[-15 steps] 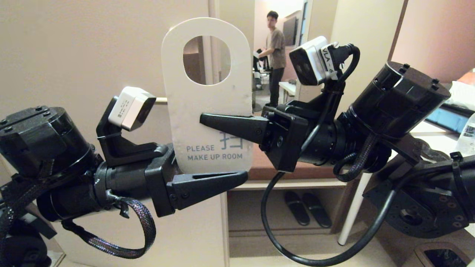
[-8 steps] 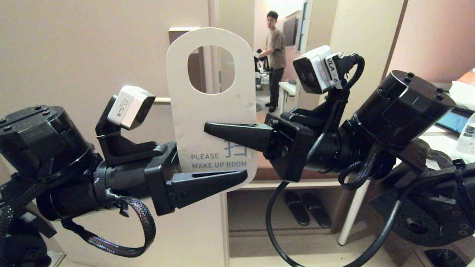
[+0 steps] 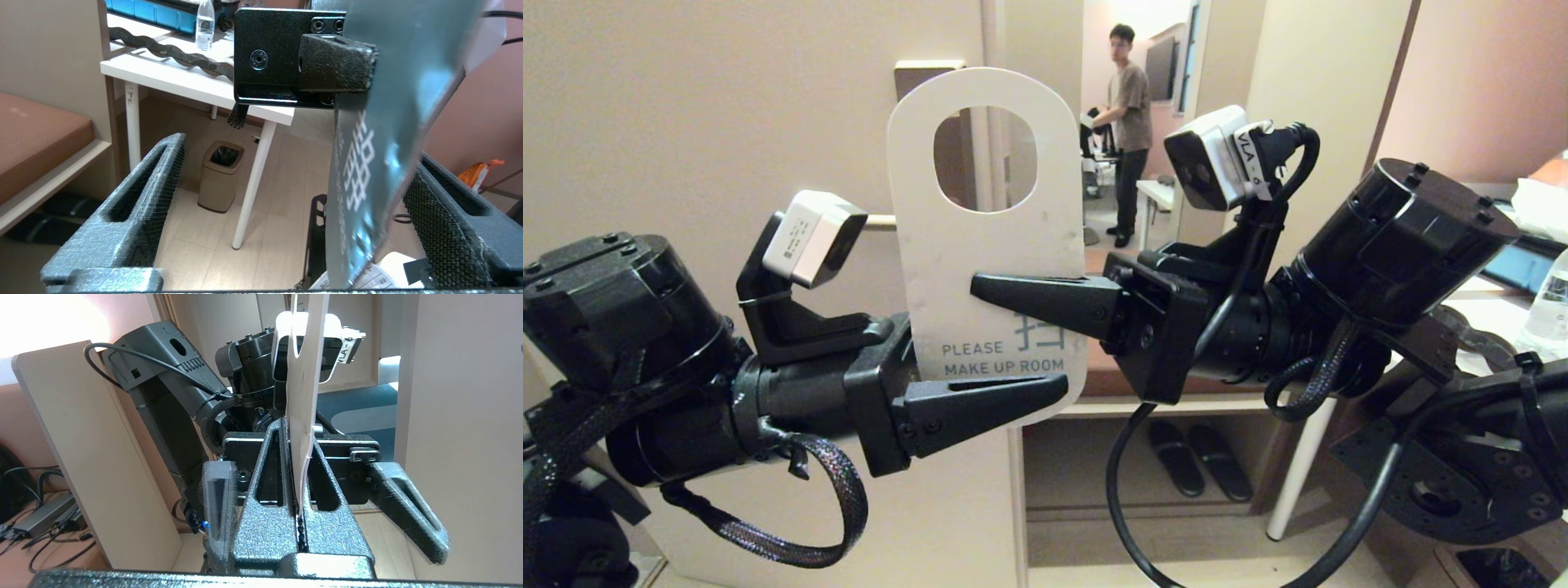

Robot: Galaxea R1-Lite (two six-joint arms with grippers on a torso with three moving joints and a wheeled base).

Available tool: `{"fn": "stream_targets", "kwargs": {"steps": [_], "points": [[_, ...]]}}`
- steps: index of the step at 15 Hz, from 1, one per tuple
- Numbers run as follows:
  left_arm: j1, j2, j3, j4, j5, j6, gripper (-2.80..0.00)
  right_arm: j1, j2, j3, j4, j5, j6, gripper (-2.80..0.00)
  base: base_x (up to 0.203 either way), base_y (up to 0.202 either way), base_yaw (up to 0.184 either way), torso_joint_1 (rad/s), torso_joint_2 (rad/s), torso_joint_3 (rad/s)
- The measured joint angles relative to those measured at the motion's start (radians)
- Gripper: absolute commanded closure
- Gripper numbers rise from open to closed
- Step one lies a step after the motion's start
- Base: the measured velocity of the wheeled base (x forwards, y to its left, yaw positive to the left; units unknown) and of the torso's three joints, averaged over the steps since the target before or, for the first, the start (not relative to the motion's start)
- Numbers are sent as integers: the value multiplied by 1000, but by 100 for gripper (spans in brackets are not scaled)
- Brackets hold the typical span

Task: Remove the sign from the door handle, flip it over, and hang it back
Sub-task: Hand it to the other hand

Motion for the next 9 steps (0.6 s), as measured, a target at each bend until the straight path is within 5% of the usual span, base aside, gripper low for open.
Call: {"fn": "stream_targets", "kwargs": {"steps": [9], "points": [[-1, 18, 1, -38, -7, -8, 0, -1, 6, 10, 1, -1, -2, 0, 0, 0, 0, 0, 0, 0]]}}
